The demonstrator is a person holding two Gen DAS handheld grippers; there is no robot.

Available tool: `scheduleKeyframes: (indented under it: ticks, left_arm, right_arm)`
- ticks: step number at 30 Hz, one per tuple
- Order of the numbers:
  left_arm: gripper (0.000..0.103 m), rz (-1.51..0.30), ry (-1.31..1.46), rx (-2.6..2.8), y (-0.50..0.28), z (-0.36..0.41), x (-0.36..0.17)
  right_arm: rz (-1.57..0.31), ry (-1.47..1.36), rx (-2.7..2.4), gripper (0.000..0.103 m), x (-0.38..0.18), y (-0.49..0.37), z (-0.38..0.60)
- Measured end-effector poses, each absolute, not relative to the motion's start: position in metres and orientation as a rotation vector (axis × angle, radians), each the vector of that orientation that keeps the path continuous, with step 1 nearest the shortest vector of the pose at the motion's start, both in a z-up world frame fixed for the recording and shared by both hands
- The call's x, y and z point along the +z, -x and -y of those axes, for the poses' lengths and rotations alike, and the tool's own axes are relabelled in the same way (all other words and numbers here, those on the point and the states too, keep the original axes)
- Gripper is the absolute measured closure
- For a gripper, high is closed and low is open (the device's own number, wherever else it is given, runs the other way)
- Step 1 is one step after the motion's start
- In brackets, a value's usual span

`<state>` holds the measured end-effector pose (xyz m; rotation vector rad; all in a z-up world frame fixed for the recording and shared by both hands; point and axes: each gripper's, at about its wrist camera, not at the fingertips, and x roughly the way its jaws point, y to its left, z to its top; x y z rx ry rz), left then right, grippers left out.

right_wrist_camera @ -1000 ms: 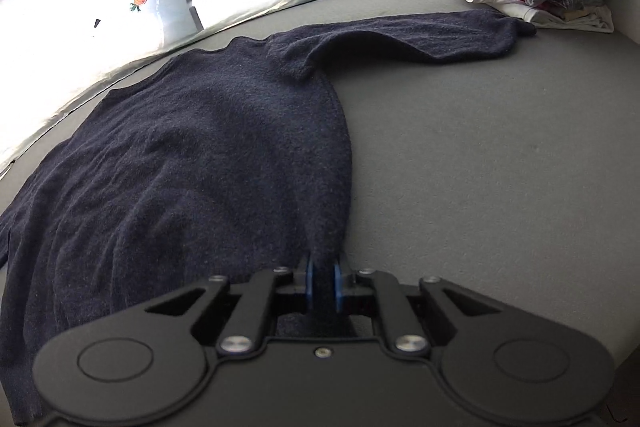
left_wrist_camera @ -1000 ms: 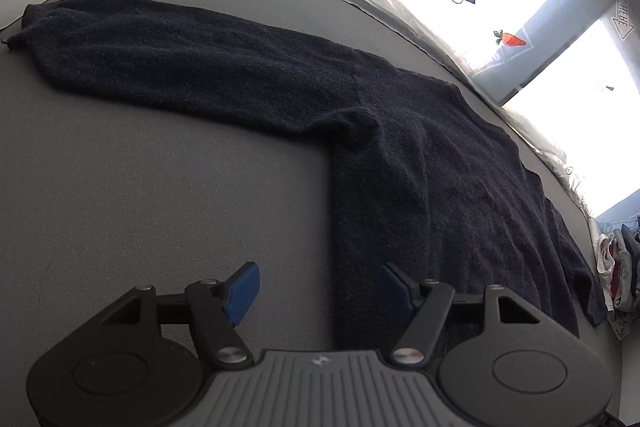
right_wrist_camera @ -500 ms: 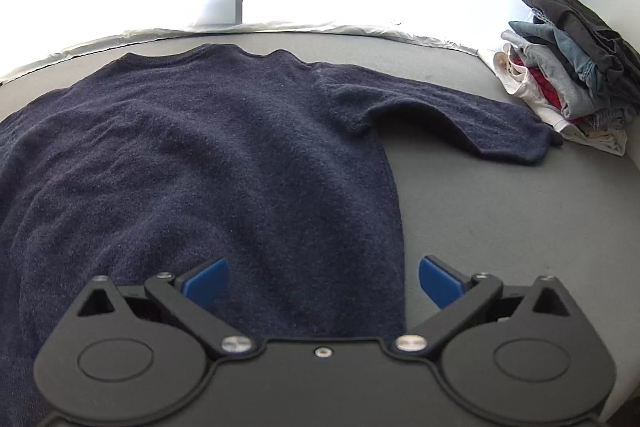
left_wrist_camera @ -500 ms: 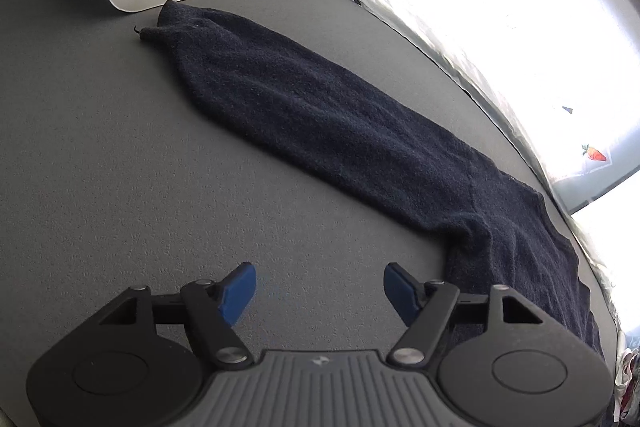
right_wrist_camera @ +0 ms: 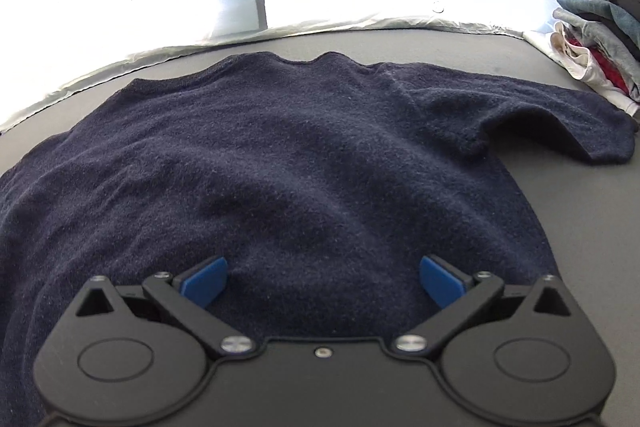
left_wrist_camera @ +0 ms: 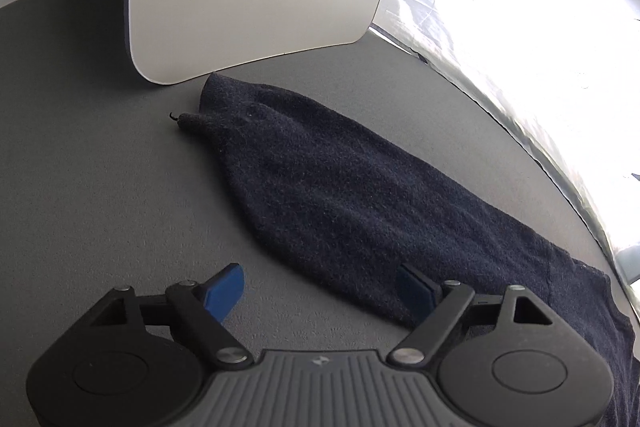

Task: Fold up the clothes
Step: 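Grasp the sleeve with the left gripper and fold it across the body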

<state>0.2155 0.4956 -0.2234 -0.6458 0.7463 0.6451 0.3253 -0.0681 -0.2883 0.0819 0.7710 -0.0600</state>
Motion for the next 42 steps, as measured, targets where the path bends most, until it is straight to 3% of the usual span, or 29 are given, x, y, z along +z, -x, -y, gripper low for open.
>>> scheduleKeyframes:
  ticks: [9,11,13,15,20,24,26,30,40,42]
  left_arm:
    - [0.021,-0.733,0.667,0.738,-0.247,-0.553,-0.233]
    - [0.041,-0.712,0.693,0.708,-0.248,-0.560,-0.232]
    - [0.074,-0.698,0.730,0.671,-0.251,-0.562,-0.233]
    - [0.091,-0.676,0.754,0.640,-0.252,-0.559,-0.232]
    - [0.092,-0.604,0.730,0.456,-0.264,-0.519,-0.210]
    - [0.090,-0.651,0.729,0.140,-0.286,-0.477,-0.204]
    - [0.084,-0.713,0.681,-0.033,-0.300,-0.447,-0.204]
    - [0.060,-0.774,0.624,-0.134,-0.308,-0.405,-0.208]
    - [0.051,-0.654,0.714,-0.138,-0.293,-0.415,-0.191]
    - [0.046,-0.637,0.757,-0.098,-0.289,-0.424,-0.190]
  right_arm:
    - [-0.678,-0.066,-0.086,0.000,-0.296,-0.315,0.063]
    - [-0.677,-0.062,-0.088,0.000,-0.296,-0.316,0.062]
    - [-0.677,-0.063,-0.089,0.000,-0.297,-0.316,0.063]
    - [-0.676,-0.062,-0.090,0.000,-0.297,-0.316,0.062]
    - [-0.675,-0.062,-0.091,0.000,-0.298,-0.316,0.062]
    - [-0.675,-0.064,-0.091,0.000,-0.298,-0.316,0.062]
    - [-0.675,-0.066,-0.091,0.000,-0.298,-0.316,0.062]
    - [-0.684,-0.074,-0.088,0.000,-0.296,-0.317,0.063]
    - [-0.777,-0.252,-0.018,0.001,-0.281,-0.323,0.075]
    - [-0.765,-0.305,-0.020,0.007,-0.278,-0.323,0.076]
